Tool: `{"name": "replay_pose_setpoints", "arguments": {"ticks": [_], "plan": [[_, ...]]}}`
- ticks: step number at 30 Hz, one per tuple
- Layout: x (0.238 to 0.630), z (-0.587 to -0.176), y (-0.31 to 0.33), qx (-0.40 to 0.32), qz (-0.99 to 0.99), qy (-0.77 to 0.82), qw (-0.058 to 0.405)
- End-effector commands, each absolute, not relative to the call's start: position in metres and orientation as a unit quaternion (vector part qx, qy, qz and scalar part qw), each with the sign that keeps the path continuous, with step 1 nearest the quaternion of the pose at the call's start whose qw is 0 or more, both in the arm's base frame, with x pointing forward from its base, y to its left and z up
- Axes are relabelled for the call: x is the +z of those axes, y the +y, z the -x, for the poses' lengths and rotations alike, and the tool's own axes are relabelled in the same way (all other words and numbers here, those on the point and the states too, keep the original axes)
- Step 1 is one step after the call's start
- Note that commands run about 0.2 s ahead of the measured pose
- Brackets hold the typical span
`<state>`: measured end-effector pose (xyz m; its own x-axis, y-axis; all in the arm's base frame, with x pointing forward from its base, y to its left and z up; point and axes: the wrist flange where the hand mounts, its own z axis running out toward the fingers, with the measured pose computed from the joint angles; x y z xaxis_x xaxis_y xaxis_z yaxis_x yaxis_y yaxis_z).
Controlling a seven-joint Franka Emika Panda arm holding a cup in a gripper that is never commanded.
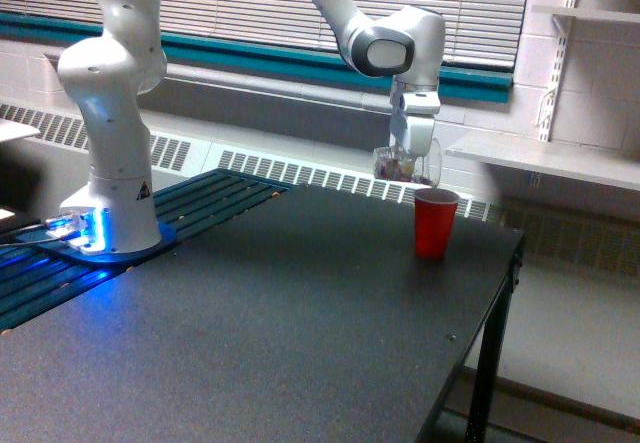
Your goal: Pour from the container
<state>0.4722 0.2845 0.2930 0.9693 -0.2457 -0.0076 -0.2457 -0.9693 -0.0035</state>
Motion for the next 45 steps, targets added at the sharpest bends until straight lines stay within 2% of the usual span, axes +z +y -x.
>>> {"name": "replay_pose_setpoints", "arguments": {"ticks": [1,27,45], "plan": [[0.296,-0.474,0.29,0.018,0.995,0.097,0.001],[0.29,-0.465,0.287,0.058,0.993,0.101,-0.005],[0.289,-0.477,0.272,0.075,0.993,0.093,-0.018]]}}
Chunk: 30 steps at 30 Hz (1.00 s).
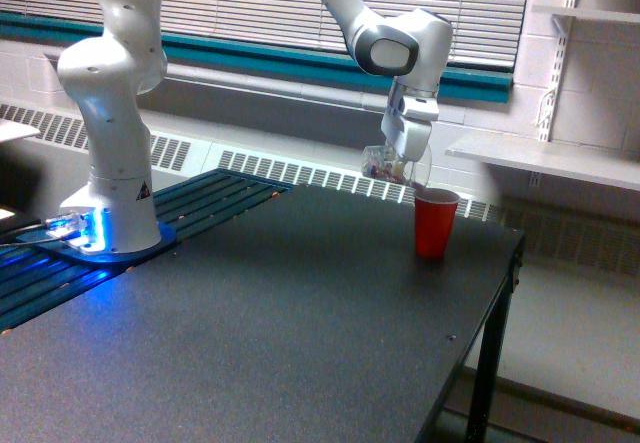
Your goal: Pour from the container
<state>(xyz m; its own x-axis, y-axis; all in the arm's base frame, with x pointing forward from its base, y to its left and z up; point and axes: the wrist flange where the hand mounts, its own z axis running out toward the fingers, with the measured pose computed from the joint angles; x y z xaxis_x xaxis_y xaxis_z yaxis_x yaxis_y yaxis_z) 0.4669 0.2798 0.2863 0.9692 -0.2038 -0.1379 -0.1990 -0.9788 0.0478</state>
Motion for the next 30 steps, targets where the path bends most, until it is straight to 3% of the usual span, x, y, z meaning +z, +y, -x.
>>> {"name": "replay_pose_setpoints", "arguments": {"ticks": [1,30], "plan": [[0.289,-0.479,0.271,-0.075,-0.993,-0.093,0.02],[0.29,-0.498,0.282,-0.099,-0.993,-0.058,0.03]]}}
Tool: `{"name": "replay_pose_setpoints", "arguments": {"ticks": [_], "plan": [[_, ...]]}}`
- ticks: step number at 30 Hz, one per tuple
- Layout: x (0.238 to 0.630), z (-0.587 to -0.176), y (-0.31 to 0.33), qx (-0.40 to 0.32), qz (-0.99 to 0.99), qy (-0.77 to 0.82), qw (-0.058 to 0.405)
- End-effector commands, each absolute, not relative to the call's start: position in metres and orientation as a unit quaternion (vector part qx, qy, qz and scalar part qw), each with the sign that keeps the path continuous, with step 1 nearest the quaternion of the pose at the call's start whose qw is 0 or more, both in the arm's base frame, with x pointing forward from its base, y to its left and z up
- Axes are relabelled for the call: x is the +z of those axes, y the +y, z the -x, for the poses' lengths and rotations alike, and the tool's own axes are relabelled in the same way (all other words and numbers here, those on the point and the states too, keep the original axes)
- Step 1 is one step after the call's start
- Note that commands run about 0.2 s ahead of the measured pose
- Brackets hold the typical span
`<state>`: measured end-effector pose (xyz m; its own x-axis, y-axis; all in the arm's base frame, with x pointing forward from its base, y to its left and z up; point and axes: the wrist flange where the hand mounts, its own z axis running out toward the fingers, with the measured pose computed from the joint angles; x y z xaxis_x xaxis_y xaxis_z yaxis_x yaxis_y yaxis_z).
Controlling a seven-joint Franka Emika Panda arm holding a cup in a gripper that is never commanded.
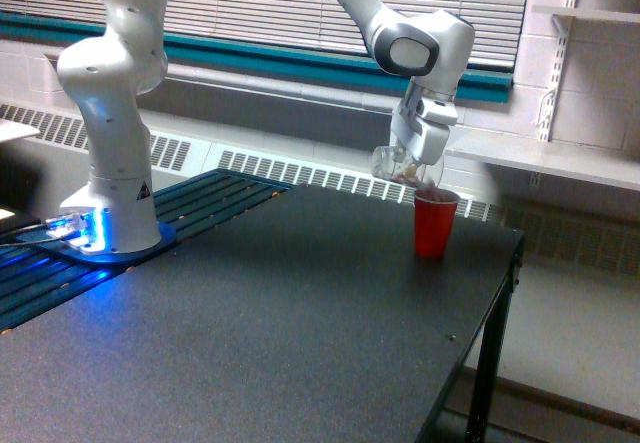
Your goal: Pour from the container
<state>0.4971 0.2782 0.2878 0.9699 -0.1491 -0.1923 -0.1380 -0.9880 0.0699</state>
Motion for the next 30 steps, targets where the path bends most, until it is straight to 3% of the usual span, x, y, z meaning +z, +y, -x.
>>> {"name": "replay_pose_setpoints", "arguments": {"ticks": [1,30], "plan": [[0.2902,-0.4983,0.2818,-0.1,-0.993,-0.059,0.031],[0.2992,-0.4985,0.2834,-0.082,-0.995,-0.06,0.019]]}}
